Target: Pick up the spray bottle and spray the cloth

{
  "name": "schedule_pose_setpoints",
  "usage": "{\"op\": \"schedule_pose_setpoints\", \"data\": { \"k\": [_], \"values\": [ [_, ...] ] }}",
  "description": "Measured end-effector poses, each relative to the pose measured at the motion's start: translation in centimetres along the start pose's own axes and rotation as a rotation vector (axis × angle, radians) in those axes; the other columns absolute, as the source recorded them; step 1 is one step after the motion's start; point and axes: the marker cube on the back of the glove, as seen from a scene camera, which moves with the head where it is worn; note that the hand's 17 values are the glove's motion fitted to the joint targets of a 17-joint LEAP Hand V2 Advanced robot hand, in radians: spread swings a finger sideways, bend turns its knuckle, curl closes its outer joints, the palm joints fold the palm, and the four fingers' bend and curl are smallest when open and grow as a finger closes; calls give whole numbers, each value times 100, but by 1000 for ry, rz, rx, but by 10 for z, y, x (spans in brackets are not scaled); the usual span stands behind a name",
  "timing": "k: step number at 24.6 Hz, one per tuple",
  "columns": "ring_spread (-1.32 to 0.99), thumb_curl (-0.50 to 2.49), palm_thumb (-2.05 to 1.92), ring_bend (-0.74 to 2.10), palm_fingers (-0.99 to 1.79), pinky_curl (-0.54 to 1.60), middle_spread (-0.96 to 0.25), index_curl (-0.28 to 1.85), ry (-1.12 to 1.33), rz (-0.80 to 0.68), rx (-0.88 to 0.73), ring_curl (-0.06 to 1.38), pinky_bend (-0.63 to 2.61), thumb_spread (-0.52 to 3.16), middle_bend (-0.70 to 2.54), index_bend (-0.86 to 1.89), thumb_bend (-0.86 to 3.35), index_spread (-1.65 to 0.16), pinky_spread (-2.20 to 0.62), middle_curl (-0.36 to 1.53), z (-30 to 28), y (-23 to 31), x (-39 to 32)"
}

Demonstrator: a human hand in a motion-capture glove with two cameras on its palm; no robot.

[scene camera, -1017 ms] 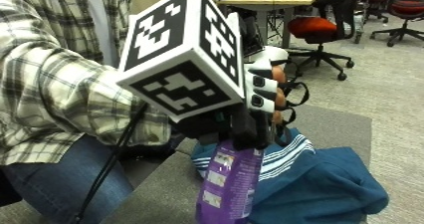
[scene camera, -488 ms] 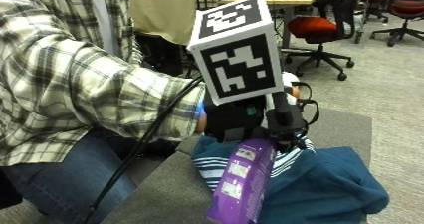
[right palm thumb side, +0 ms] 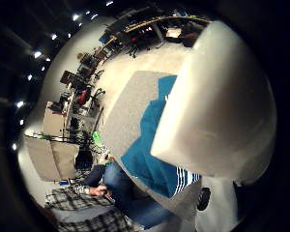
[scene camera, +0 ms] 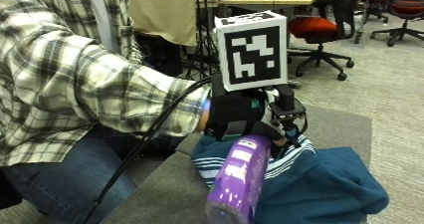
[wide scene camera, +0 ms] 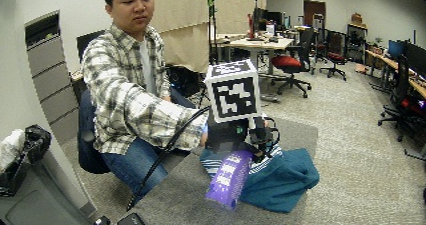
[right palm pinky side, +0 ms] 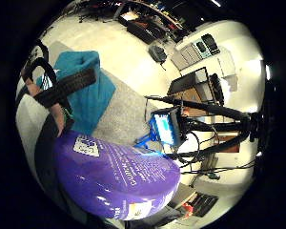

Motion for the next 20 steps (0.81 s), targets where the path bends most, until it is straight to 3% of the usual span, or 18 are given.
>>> {"op": "schedule_pose_setpoints", "data": {
  "k": [20],
  "values": [
    [-21,80,108,56,124,36,-18,53,174,-144,-117,48,49,17,48,17,-3,-30,-13,52,30,5,-41]
  ]
}}
